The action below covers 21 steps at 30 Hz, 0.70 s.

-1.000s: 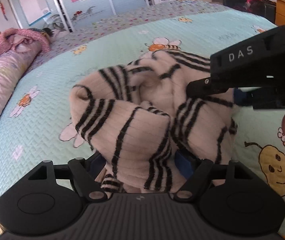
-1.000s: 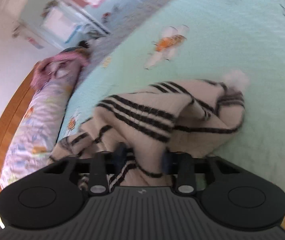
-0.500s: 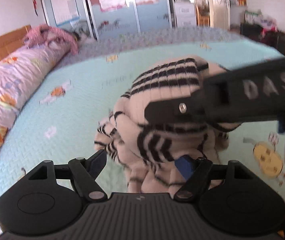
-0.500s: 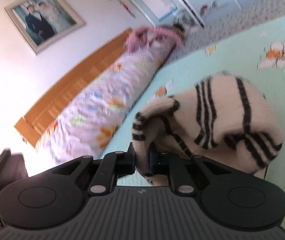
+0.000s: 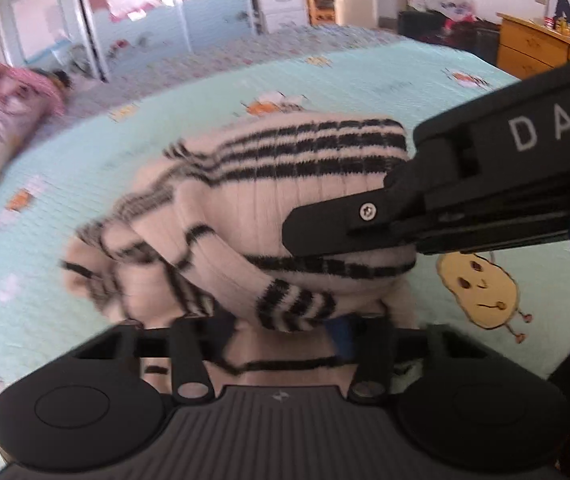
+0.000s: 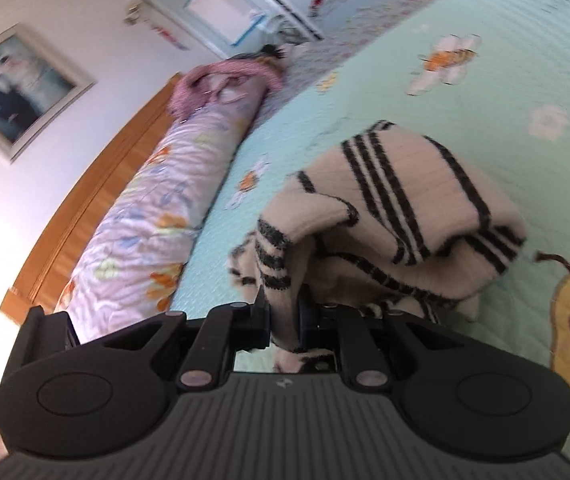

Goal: Fold clothes

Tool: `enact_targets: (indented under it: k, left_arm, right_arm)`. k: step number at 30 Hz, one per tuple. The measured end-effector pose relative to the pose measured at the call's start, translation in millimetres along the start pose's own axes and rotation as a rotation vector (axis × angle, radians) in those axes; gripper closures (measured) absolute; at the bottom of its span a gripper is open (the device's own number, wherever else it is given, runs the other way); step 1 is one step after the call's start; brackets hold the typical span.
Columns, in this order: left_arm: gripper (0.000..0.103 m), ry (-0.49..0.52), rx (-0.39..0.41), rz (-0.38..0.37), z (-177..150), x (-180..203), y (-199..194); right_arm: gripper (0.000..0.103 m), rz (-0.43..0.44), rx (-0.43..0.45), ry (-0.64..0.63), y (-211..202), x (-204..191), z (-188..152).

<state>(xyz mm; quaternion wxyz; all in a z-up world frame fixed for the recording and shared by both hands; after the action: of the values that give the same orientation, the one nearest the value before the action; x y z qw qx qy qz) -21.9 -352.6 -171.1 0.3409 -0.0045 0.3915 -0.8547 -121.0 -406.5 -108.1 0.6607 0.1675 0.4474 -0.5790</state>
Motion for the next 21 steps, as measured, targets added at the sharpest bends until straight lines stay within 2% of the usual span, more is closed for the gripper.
enact_targets:
  k: [3, 6, 8, 11, 13, 15, 21]
  left_arm:
    - [0.086, 0.032, -0.011, -0.016, 1, 8, 8]
    - [0.094, 0.038, -0.003, -0.025, 2, 11, 8]
    - [0.096, 0.038, 0.006, -0.025, 2, 12, 7]
    - [0.097, 0.047, 0.019, -0.016, 4, 10, 4]
    - [0.097, 0.055, 0.025, -0.01, 6, 11, 3]
    - [0.097, 0.06, 0.032, -0.005, 8, 11, 2]
    - [0.097, 0.061, 0.052, 0.008, 13, 8, -3]
  right_arm:
    - [0.089, -0.022, 0.017, 0.045, -4, 15, 1]
    - [0.084, -0.024, 0.025, 0.058, -5, 20, 3]
    - [0.079, -0.029, 0.034, 0.072, -9, 22, 5]
    - [0.066, -0.027, 0.058, 0.062, -21, 20, 9]
    - [0.05, -0.031, 0.071, 0.042, -32, 17, 12]
    - [0.043, -0.038, 0.086, 0.029, -43, 15, 15]
    - [0.035, -0.087, 0.147, 0.051, -72, 33, 25]
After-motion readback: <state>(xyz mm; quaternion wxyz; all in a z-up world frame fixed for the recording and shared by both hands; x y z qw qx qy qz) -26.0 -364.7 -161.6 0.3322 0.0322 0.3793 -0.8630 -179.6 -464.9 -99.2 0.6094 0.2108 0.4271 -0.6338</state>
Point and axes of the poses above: each gripper's, at about its wrist camera, not at the fingertips, and y roughly the way its jaws point, x to its right, z to its top, the point moved 8 cm from there along y, roughly the way its jaws point, and after that the axes turned 11 degrees about z, right-handed, at the moved point
